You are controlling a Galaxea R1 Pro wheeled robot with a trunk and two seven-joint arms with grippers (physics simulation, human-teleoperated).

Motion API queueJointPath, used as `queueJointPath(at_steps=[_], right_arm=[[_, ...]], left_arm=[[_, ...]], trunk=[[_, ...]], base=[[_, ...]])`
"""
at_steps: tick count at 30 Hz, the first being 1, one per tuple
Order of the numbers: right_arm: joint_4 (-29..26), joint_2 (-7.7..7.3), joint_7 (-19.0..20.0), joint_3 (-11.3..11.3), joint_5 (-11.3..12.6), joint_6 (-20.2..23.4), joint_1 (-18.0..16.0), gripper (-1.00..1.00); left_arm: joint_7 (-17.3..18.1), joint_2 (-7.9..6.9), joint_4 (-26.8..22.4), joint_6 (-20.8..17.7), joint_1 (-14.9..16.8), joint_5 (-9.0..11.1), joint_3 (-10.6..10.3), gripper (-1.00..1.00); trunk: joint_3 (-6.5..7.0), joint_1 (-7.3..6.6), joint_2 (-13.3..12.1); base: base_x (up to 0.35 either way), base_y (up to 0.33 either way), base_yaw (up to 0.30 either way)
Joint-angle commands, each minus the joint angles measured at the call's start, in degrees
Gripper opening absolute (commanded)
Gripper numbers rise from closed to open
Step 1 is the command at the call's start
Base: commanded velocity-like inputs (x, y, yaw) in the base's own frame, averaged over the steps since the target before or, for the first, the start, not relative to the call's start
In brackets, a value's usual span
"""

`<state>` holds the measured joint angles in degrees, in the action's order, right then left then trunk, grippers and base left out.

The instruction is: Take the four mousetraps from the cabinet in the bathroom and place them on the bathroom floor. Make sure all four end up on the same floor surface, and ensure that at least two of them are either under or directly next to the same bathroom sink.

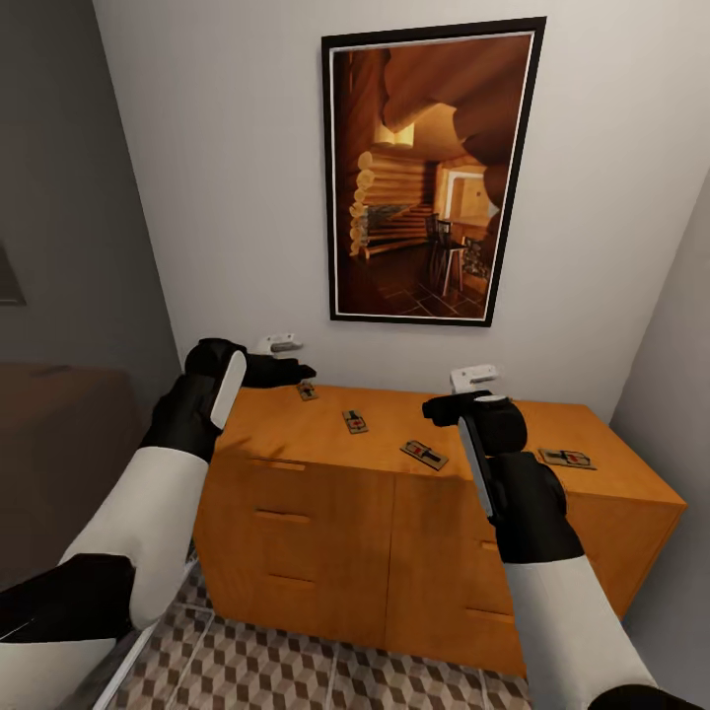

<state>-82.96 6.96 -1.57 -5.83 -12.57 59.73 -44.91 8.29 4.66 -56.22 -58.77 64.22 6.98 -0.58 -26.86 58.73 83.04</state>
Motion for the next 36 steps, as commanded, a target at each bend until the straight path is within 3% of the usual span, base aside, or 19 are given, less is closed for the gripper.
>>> queueJointPath(at_steps=[1,5,11,27,36], right_arm=[[1.16,0.47,-0.21,-0.04,-0.12,0.27,-0.49,1.0],[6.21,2.16,-0.31,0.15,-0.16,0.27,-2.05,1.0],[9.12,3.02,-0.35,0.28,-0.17,0.27,-2.7,1.0],[9.33,3.04,-1.83,0.38,-0.02,0.27,-2.92,1.0],[9.18,3.04,-2.1,0.38,0.02,0.27,-2.95,1.0]], left_arm=[[-0.18,-0.06,0.42,-0.21,0.29,0.41,0.0,1.0],[0.05,-0.27,1.61,-0.13,0.94,0.18,-0.05,1.0],[1.24,-0.39,1.55,-0.18,1.18,0.12,-0.18,1.0],[2.8,-0.17,1.57,-0.09,1.26,-0.29,-3.25,1.0],[2.93,-0.16,1.5,-0.01,1.26,-0.29,-5.35,1.0]], trunk=[[-0.07,0.0,0.04],[-0.07,0.0,0.04],[-0.07,0.0,0.04],[-0.07,0.0,0.04],[-0.07,0.0,0.04]], base=[[0.0,0.0,0.0],[0.0,0.0,0.0],[0.0,0.0,0.0],[0.007,0.001,0.0],[0.239,0.055,0.0]])
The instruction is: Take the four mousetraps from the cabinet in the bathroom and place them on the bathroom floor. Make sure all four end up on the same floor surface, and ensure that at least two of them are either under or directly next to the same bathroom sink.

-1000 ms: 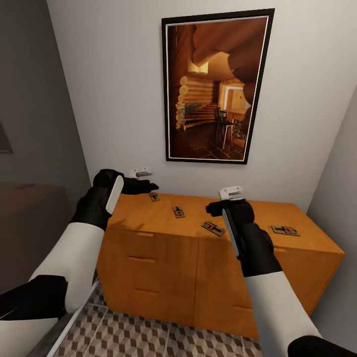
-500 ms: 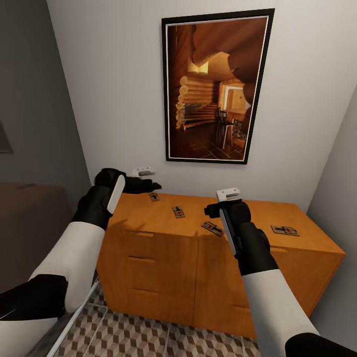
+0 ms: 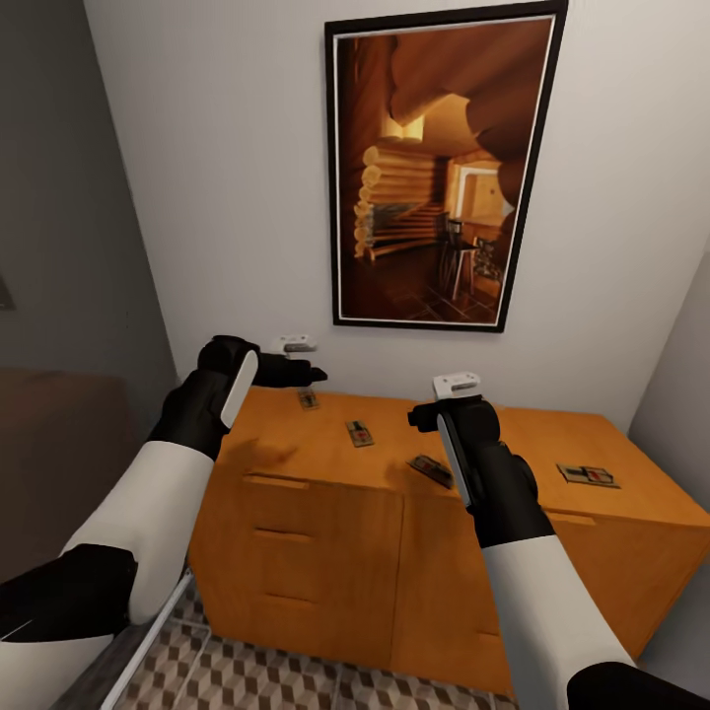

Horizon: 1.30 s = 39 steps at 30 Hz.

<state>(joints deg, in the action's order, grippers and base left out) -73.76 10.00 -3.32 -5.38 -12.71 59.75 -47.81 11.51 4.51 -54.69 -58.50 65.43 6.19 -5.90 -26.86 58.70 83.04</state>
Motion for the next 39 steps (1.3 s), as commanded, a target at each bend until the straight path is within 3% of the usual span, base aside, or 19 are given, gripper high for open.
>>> queueJointPath(at_steps=[1,14,32,39], right_arm=[[-0.04,0.0,-0.37,-0.07,0.16,0.25,-0.04,1.0],[-0.32,0.0,-0.38,-0.13,0.14,0.25,-0.03,1.0],[-2.33,0.0,-0.1,-0.16,0.11,0.25,0.0,1.0],[-2.86,0.0,0.29,-0.08,0.33,0.25,0.0,1.0]], left_arm=[[-0.27,-0.03,-0.06,-0.28,0.04,0.5,-0.11,1.0],[-0.1,-0.19,0.39,-0.21,0.04,0.5,-0.12,1.0],[-0.47,-0.72,0.93,-0.26,0.04,0.53,-0.2,1.0],[-0.2,-2.02,3.9,-0.09,0.04,0.51,-0.19,1.0]], trunk=[[-0.07,0.03,0.03],[-0.07,0.03,0.03],[-0.07,0.03,0.03],[-0.07,0.03,0.03]], base=[[0.303,0.036,0.0],[0.265,0.008,0.0],[0.019,0.0,0.0],[0.0,0.0,0.0]])
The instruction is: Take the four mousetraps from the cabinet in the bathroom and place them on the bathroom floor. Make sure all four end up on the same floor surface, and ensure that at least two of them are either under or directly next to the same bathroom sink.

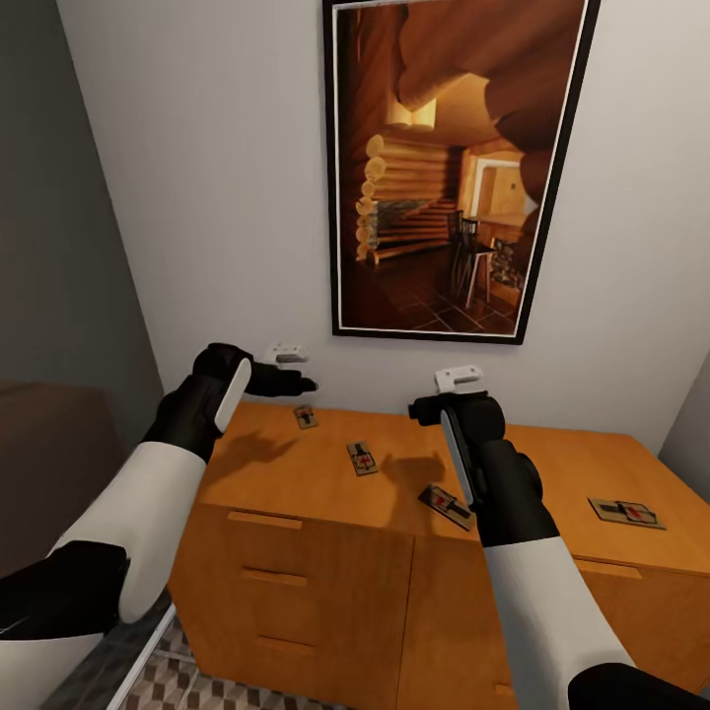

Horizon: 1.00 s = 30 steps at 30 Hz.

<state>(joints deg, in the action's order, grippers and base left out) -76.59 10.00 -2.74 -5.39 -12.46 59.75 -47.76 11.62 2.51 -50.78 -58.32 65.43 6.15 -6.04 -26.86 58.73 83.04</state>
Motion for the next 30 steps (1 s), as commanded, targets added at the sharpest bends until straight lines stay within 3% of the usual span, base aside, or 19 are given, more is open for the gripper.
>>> queueJointPath(at_steps=[1,11,30], right_arm=[[0.06,0.0,-0.26,-0.03,0.12,0.25,-0.05,1.0],[0.37,-0.15,-0.09,1.72,0.24,0.25,-0.05,1.0],[0.66,0.0,0.11,1.59,0.28,0.25,-0.05,1.0]], left_arm=[[-0.29,-0.15,0.35,-0.26,0.04,0.53,-0.04,1.0],[-0.18,-2.5,2.36,1.23,0.04,0.65,-0.03,1.0],[-0.59,-3.12,2.73,1.54,0.04,0.61,-0.02,1.0]], trunk=[[-0.07,0.0,0.04],[-0.07,0.0,0.04],[-0.07,0.0,0.04]], base=[[0.0,0.0,0.0],[0.0,0.0,0.0],[0.0,0.0,0.0]])
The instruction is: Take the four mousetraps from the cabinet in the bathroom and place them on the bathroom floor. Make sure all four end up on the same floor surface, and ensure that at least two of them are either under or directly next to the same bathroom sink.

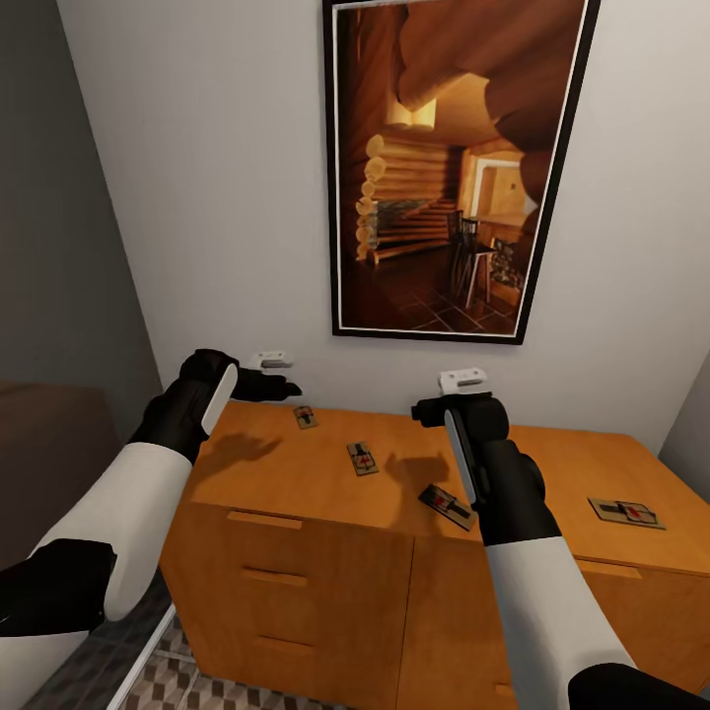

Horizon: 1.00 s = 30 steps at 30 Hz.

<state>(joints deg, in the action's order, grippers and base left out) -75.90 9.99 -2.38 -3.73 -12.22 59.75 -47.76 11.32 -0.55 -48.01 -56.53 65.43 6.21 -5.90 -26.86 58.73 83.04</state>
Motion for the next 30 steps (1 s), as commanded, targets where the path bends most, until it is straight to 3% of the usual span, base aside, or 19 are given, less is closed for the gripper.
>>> queueJointPath(at_steps=[1,6,10,16,30], right_arm=[[-0.03,0.01,-0.22,-0.13,0.05,0.25,-0.05,1.0],[0.09,0.01,0.77,-0.38,0.81,0.25,-0.05,1.0],[0.31,0.01,4.13,-0.91,2.47,0.25,-0.05,1.0],[0.74,0.01,7.36,-2.61,2.86,0.25,-0.05,1.0],[0.98,0.01,6.72,-3.29,2.82,0.25,-0.05,1.0]], left_arm=[[-0.3,-0.08,-0.01,-0.25,0.04,0.57,-0.18,1.0],[-0.32,-0.07,0.28,-0.25,0.04,0.65,-0.23,1.0],[-0.46,-0.06,1.05,-0.19,0.04,0.77,-0.25,1.0],[-0.57,0.13,3.47,0.99,0.04,0.46,-0.25,1.0],[-0.55,0.19,4.23,2.69,0.04,0.3,-0.25,1.0]], trunk=[[-0.07,0.0,0.04],[-0.07,0.0,0.04],[-0.07,0.0,0.04],[-0.07,0.0,0.04],[-0.07,0.0,0.04]], base=[[0.0,0.0,0.0],[0.0,0.0,0.0],[0.0,0.0,0.0],[0.0,0.0,0.0],[0.069,0.012,0.0]])
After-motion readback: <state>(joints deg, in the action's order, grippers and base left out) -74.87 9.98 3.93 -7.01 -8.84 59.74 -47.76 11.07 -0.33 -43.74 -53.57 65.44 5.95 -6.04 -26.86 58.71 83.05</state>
